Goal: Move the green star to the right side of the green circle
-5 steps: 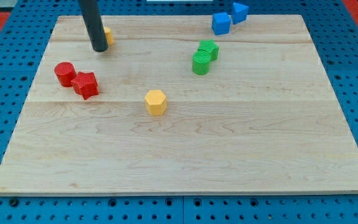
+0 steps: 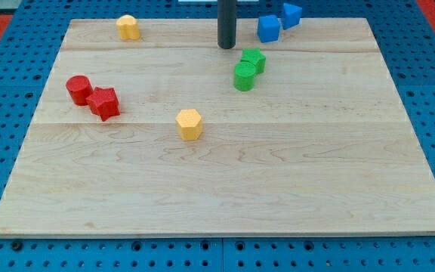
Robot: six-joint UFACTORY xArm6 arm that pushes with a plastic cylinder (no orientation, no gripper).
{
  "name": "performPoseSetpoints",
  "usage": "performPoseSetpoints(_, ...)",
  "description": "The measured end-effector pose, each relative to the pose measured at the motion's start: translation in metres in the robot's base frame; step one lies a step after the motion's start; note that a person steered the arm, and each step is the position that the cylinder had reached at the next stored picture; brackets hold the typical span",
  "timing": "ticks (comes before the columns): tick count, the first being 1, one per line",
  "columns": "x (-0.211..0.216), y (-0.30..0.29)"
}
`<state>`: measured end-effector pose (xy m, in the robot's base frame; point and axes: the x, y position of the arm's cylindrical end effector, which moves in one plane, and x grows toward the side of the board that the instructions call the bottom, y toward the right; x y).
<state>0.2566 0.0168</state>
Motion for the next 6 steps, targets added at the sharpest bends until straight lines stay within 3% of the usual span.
performPoseSetpoints(4,0.02,0.023)
performPoseSetpoints(6,0.074,0.062)
